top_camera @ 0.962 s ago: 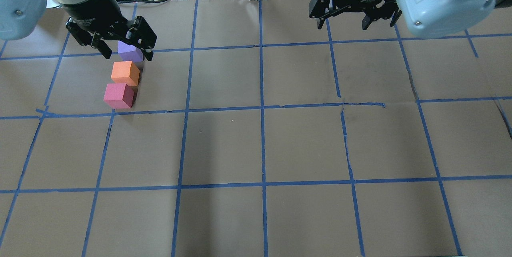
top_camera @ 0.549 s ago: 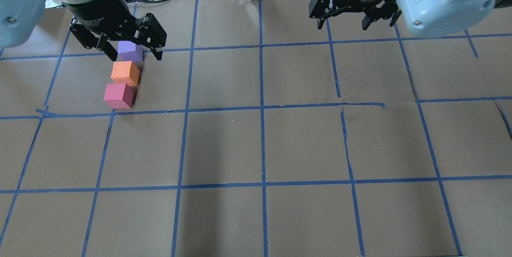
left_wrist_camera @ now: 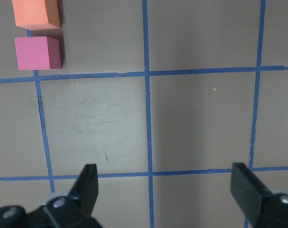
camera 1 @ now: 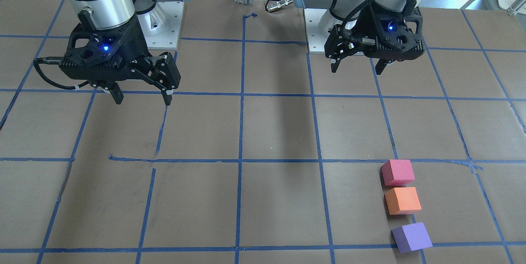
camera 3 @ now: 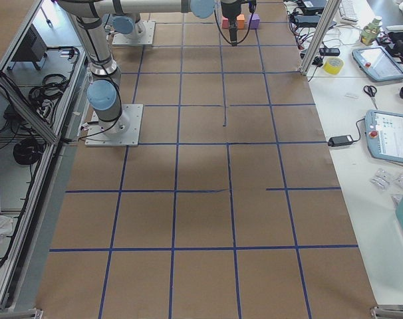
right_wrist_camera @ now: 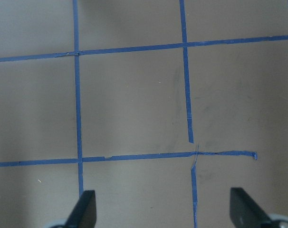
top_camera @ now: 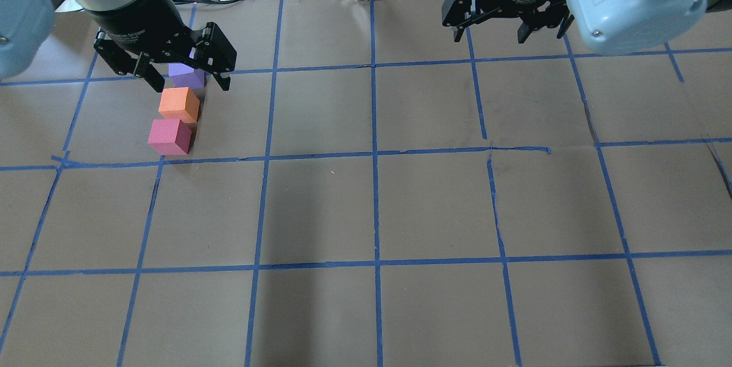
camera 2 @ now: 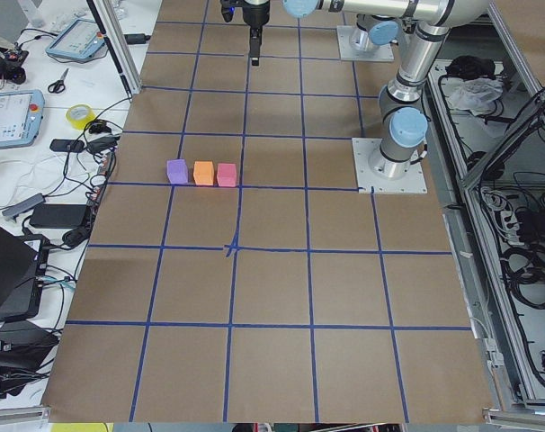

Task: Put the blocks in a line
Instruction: 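Open the left gripper and lift it away from the cubes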

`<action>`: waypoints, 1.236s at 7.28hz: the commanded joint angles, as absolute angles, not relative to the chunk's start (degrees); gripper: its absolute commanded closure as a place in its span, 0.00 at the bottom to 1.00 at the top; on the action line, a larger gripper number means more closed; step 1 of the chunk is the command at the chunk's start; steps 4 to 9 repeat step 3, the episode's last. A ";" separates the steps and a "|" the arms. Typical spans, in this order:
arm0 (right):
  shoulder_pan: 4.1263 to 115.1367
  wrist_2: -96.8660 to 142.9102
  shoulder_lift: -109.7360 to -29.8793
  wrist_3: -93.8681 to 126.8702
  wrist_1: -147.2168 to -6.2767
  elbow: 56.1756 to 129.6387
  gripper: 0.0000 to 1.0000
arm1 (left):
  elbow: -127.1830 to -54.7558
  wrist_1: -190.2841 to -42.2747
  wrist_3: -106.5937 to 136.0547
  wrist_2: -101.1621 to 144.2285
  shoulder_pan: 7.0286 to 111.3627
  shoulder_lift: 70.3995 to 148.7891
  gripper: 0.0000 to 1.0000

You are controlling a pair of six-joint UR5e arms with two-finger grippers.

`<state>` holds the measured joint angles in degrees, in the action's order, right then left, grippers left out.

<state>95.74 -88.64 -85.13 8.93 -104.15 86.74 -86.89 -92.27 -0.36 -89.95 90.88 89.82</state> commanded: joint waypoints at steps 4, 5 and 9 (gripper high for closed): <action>95.54 -89.12 -85.34 6.34 -103.01 86.04 0.00 | -87.71 -92.37 -0.35 -90.09 90.88 89.21 0.00; 95.54 -89.12 -85.34 6.34 -103.01 86.04 0.00 | -87.71 -92.37 -0.35 -90.09 90.88 89.21 0.00; 95.54 -89.12 -85.34 6.34 -103.01 86.04 0.00 | -87.71 -92.37 -0.35 -90.09 90.88 89.21 0.00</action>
